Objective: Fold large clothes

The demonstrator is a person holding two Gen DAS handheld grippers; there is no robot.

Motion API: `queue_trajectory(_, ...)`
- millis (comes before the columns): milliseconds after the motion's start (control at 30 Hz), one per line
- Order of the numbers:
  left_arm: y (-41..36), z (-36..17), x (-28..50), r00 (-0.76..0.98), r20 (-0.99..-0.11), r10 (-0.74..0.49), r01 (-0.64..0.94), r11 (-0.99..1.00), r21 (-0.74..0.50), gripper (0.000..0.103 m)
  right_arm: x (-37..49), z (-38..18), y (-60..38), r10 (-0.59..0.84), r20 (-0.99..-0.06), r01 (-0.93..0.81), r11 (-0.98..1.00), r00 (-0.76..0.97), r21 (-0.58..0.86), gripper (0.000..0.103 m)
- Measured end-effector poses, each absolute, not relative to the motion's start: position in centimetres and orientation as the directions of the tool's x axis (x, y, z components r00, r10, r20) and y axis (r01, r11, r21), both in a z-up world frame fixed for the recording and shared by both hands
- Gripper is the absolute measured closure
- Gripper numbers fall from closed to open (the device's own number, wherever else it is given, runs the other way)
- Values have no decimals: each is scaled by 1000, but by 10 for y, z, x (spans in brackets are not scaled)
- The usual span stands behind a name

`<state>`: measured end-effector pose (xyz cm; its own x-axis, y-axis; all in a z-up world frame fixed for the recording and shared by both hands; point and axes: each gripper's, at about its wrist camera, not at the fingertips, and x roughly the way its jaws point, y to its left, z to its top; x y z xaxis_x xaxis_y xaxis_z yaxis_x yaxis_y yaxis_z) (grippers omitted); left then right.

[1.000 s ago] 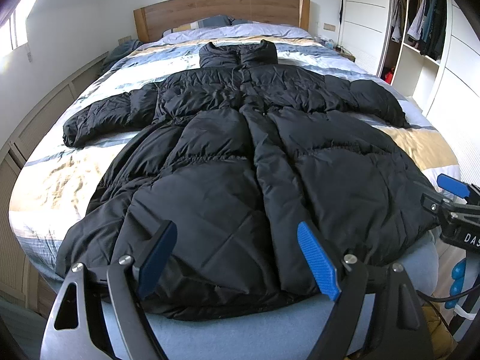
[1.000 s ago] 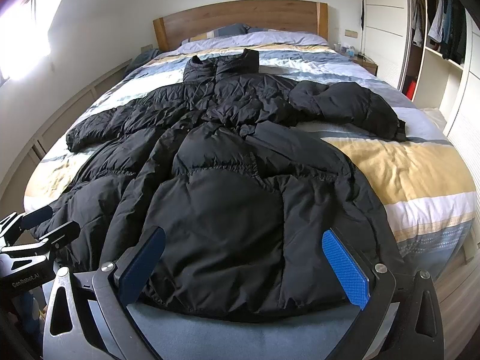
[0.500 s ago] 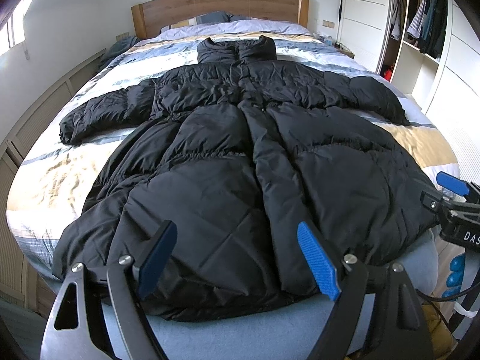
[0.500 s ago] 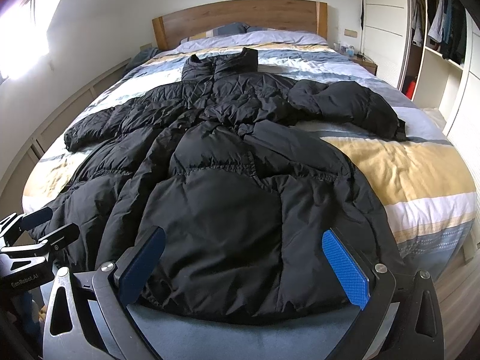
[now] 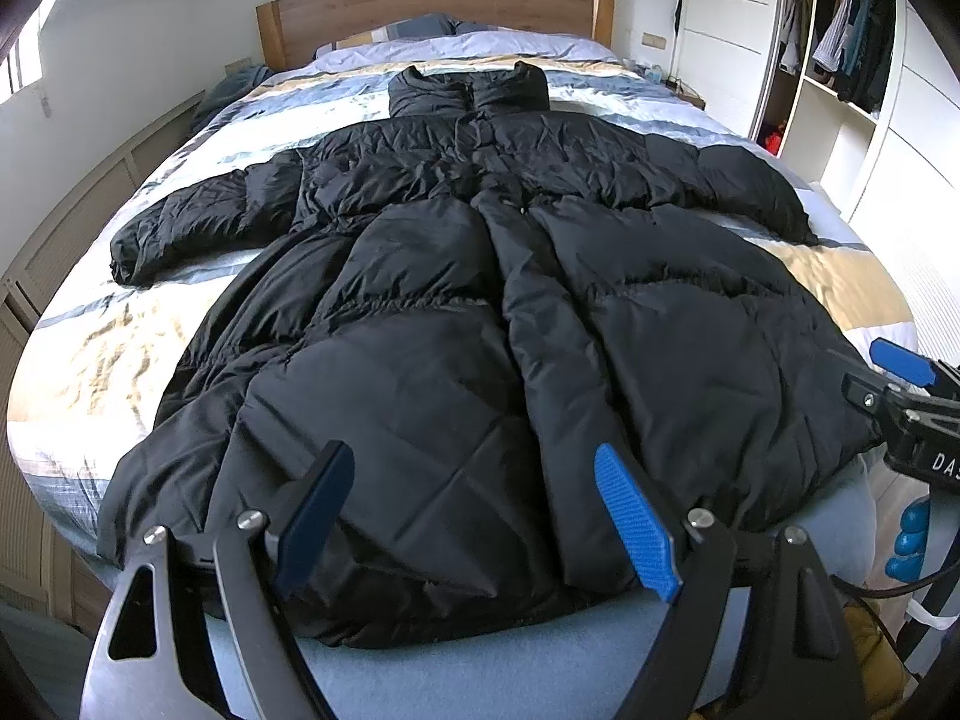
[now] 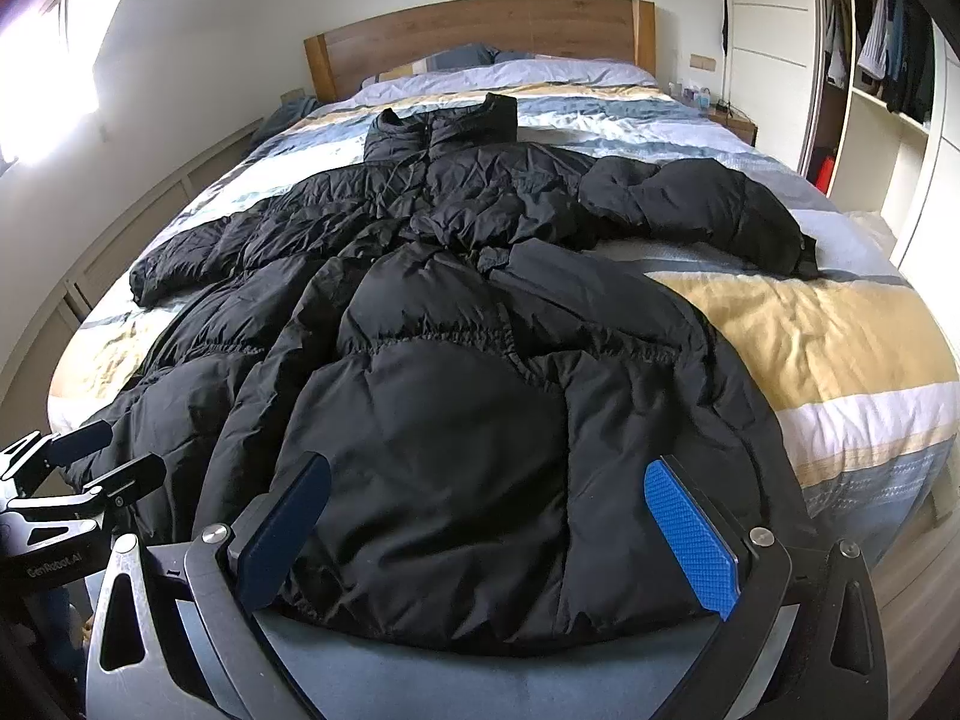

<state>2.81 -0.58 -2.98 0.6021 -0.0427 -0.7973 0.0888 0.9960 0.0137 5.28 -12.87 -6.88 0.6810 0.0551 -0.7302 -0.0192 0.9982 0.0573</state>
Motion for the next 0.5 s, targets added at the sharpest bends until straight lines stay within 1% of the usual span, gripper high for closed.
queue_trajectory(300, -8, -26, 34, 599, -800, -42, 109, 994, 29, 21, 58, -68, -131, 63, -740, -16, 997, 670, 70, 0)
queue_trajectory(500, -3, -7, 44, 632, -774, -42, 108, 994, 34, 21, 64, -45, -135, 42, -715, -3, 998, 697, 56, 0)
